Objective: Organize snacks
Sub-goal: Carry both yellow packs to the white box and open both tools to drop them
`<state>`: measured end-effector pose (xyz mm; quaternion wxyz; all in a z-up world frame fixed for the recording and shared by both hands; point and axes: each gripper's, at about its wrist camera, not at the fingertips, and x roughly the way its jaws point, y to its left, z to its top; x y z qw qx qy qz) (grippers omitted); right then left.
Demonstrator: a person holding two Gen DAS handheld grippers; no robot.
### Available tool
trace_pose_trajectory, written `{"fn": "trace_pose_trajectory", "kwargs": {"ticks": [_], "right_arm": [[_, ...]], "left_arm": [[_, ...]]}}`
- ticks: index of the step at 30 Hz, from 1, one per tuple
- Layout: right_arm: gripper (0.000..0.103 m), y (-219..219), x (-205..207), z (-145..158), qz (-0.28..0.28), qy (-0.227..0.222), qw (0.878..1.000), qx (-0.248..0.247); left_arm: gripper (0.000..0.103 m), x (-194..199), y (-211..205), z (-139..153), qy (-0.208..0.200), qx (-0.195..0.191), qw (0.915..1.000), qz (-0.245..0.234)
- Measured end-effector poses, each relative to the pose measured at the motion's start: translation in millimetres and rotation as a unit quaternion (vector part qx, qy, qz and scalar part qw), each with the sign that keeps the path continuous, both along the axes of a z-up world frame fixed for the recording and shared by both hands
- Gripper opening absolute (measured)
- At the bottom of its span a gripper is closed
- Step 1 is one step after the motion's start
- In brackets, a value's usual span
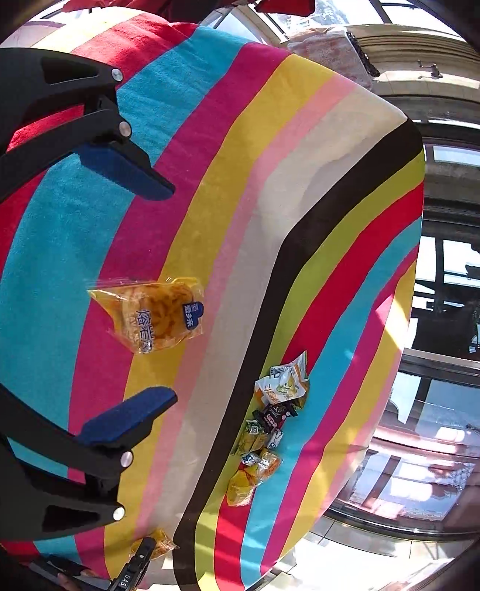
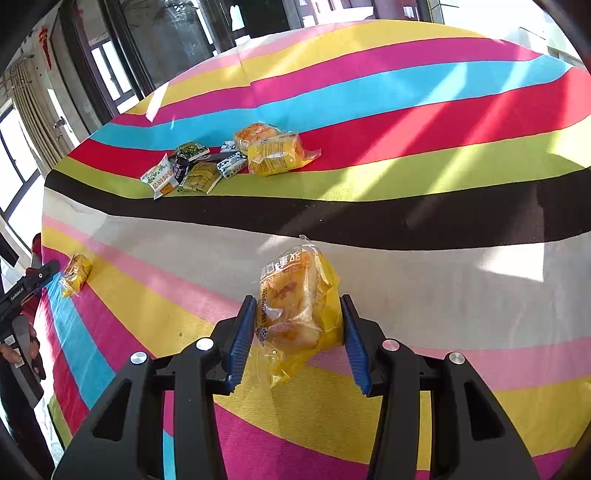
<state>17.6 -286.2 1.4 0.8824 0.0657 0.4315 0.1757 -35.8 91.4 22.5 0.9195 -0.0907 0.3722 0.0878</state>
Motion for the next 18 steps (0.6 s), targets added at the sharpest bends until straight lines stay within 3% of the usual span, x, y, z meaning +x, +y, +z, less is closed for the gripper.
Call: {"fn": "trace_pose_trajectory", "kwargs": {"ticks": [3, 5, 6, 11, 18], "right_arm": [[0.044, -0.1, -0.8, 0.4, -0.001, -0.001, 1.0, -0.003], [0.044, 0.0, -1.0, 0.6, -0.003, -0.002, 1.0, -0.005], [0.044, 0.3, -1.4, 1.1, -0.004, -0.004, 1.0, -0.007], [0.043, 8.3, -12.1, 8.2, 0.031, -0.028, 0.999, -0.002], [0.043, 38.6, -40.0, 11.1, 0.067, -0.012, 0.997, 0.032]], "left_arm": [[0.1, 21.1, -11.3, -18.5, 0.043, 0.016, 0.9989, 0.001], [0.073, 24.6, -12.3, -21.6, 0.053, 0.009, 0.9985, -0.013], [0.041, 23.4, -12.3, -22.4, 0.056, 0.011, 0.9983, -0.012], [0.041, 0.9, -19.9, -15.6, 0.034, 0.027, 0.9978, -0.051], [0.041, -37.0, -18.1, -4.1, 0.014, 0.025, 0.9968, -0.075]]}}
